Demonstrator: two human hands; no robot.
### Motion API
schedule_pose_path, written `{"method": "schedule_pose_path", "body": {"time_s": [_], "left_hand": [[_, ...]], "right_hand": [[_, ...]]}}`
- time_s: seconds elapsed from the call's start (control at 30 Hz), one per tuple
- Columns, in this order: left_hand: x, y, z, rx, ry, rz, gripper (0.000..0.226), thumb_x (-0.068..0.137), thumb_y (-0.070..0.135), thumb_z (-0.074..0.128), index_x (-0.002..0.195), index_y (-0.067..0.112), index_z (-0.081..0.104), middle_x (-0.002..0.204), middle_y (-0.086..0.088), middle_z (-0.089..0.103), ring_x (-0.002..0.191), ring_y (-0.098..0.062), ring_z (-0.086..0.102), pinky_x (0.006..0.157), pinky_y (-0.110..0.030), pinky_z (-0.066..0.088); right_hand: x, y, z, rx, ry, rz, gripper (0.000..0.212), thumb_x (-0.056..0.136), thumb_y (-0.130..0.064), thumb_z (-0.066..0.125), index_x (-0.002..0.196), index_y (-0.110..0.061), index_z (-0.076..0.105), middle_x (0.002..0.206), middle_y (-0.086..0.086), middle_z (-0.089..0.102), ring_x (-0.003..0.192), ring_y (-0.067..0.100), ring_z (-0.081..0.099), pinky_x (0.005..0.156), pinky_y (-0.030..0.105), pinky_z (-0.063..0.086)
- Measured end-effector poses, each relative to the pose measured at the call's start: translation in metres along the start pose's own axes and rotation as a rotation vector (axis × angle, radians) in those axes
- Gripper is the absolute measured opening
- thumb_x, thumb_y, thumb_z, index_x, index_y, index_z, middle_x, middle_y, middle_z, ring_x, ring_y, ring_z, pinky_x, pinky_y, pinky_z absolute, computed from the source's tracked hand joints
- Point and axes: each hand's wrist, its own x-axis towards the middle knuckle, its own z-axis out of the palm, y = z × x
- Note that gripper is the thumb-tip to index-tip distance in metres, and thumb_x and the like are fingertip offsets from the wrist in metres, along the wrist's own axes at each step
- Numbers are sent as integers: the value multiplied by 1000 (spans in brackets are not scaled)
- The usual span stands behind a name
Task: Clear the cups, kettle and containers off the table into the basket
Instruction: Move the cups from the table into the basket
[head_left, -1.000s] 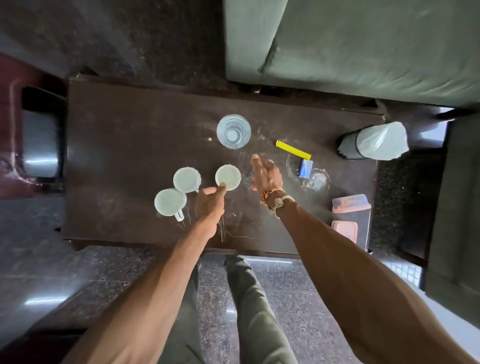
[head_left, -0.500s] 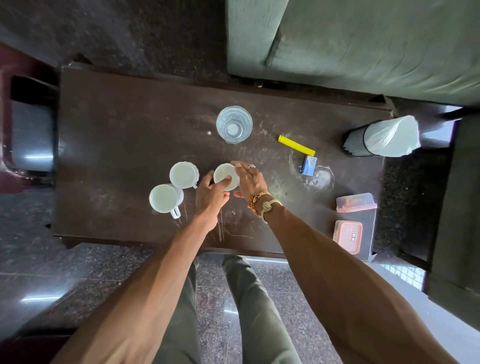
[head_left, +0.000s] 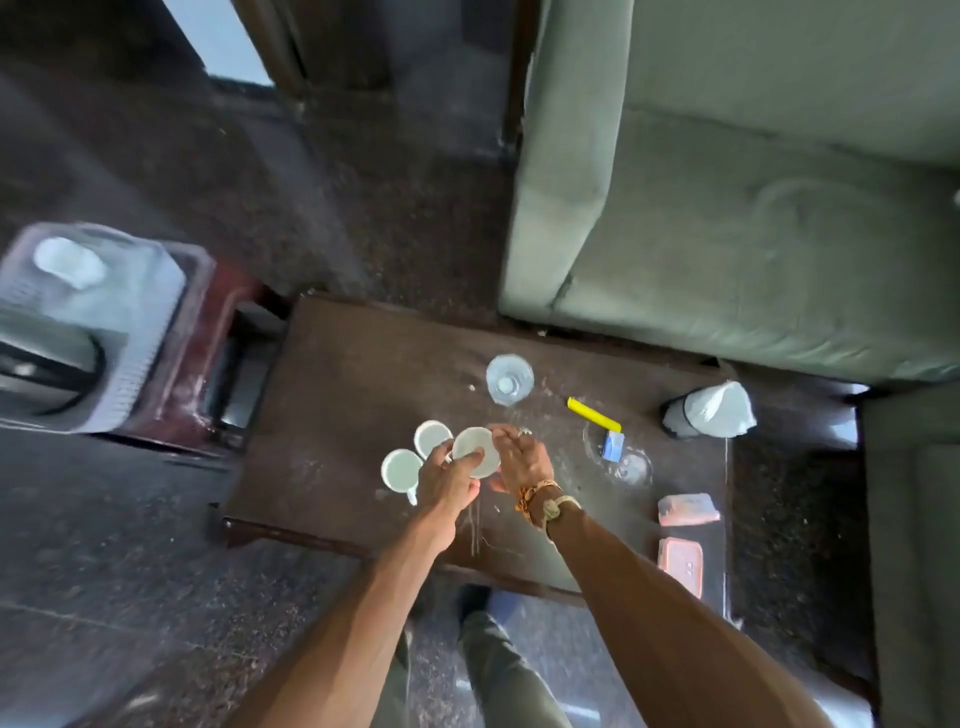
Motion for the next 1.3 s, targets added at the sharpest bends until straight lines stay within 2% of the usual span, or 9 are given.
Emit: {"method": "schedule_pose_path", "body": {"time_s": [0.07, 0.2, 0.6, 0.73, 0.83, 0.93, 1.1, 1.23, 1.3], "left_hand": [[-16, 24, -12, -23, 2, 60, 41, 87, 17, 71, 126, 21, 58, 114, -12, 61, 97, -23, 65, 83, -34, 58], [-39, 68, -53, -33, 37, 192, 34, 89, 16, 68, 122, 16, 63, 107, -11, 65, 91, -28, 69, 81, -37, 60], [-56, 108, -304, -95, 112, 208, 29, 95, 19, 58, 124, 17, 64, 115, -14, 62, 102, -35, 66, 71, -33, 60], [-69, 143, -388, -154, 124, 226, 31, 94, 17, 61, 124, 15, 62, 111, -13, 61, 102, -36, 66, 77, -37, 60], [-72, 171, -431, -156, 143, 263, 30, 94, 16, 60, 124, 13, 62, 112, -13, 61, 100, -34, 67, 79, -38, 60], [-67, 193, -458, -140, 163, 309, 33, 93, 15, 60, 126, 15, 62, 118, -13, 61, 99, -31, 68, 84, -40, 60], [-43, 208, -477, -103, 167, 320, 28, 93, 15, 60, 120, 14, 64, 121, -14, 62, 103, -29, 66, 87, -43, 59], [-30, 227, -474, -162, 177, 297, 27, 94, 15, 58, 120, 16, 63, 117, -13, 59, 103, -31, 65, 73, -33, 61], [-21, 244, -469, -142, 169, 295, 28, 94, 15, 59, 121, 14, 63, 118, -14, 60, 105, -31, 65, 74, -33, 61]], "right_hand": [[-20, -33, 6, 14, 35, -34, 35, 103, -25, 46, 132, -10, 57, 133, 16, 59, 122, 35, 57, 102, 45, 49], [-46, -86, 41, -92, 126, -211, 26, 98, -26, 49, 111, -26, 71, 103, -1, 65, 103, 28, 64, 92, 44, 54], [-98, -131, 275, -209, 30, -285, 35, 88, -43, 43, 108, -34, 71, 108, 5, 71, 99, 30, 68, 88, 51, 57], [-112, -164, 350, -249, -29, -362, 29, 93, -39, 45, 107, -33, 70, 111, 6, 70, 101, 31, 67, 89, 52, 56], [-112, -194, 392, -247, -31, -411, 36, 82, -51, 43, 103, -37, 68, 108, 7, 72, 97, 33, 69, 87, 53, 57], [-117, -221, 421, -259, -21, -453, 48, 78, -54, 41, 109, -30, 69, 110, 10, 71, 97, 35, 69, 86, 54, 56], [-113, -243, 443, -282, -4, -464, 33, 93, -41, 48, 111, -25, 71, 109, 10, 72, 97, 35, 68, 89, 50, 56], [-95, -263, 446, -298, 18, -434, 34, 98, -37, 48, 119, -20, 69, 118, 11, 69, 109, 34, 62, 96, 38, 49], [-87, -277, 443, -294, 45, -431, 36, 99, -37, 47, 120, -17, 68, 119, 13, 68, 111, 35, 61, 95, 38, 47]]}}
